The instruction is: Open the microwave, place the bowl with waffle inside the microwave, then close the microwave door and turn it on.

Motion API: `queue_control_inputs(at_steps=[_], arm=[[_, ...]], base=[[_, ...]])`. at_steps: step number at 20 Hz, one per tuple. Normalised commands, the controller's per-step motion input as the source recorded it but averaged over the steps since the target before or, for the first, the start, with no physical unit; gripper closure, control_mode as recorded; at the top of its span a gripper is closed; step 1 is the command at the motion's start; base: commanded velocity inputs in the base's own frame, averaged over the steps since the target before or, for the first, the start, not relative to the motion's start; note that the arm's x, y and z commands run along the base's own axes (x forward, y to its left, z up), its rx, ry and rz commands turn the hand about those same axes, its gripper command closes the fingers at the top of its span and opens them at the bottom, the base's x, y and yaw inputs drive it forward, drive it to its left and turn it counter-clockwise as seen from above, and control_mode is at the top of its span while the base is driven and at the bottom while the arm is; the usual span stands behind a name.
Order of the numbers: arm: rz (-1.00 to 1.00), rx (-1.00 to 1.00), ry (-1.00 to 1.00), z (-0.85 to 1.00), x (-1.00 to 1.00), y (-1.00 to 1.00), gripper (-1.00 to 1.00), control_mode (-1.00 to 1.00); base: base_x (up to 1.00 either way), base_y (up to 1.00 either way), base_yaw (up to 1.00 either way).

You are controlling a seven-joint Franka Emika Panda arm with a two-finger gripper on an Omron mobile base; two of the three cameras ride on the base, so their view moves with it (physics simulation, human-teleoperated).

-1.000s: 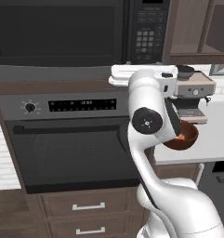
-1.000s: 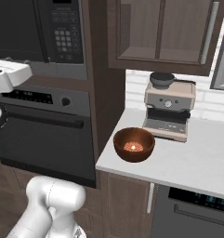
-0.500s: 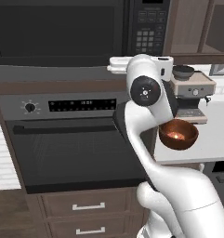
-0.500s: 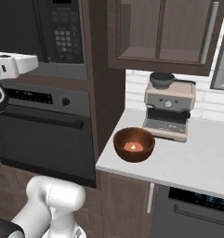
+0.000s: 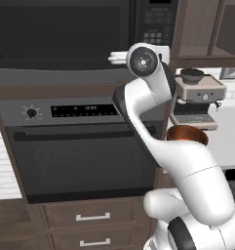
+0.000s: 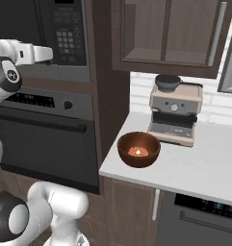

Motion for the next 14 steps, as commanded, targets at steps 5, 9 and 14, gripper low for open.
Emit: queue_control_inputs(at_steps=[5, 9, 14], arm=[[0.0, 0.0, 0.09, 0.0, 0.72, 0.1, -1.0, -1.0], [0.0, 0.0, 0.02, -0.12, 0.73, 0.17, -1.0, -1.0], [0.0, 0.02, 0.0, -0.34, 0.72, 0.0, -1.0, -1.0]], base=[[0.0, 0.0, 0.0], [0.0, 0.0, 0.0], [0.0, 0.0, 0.0]])
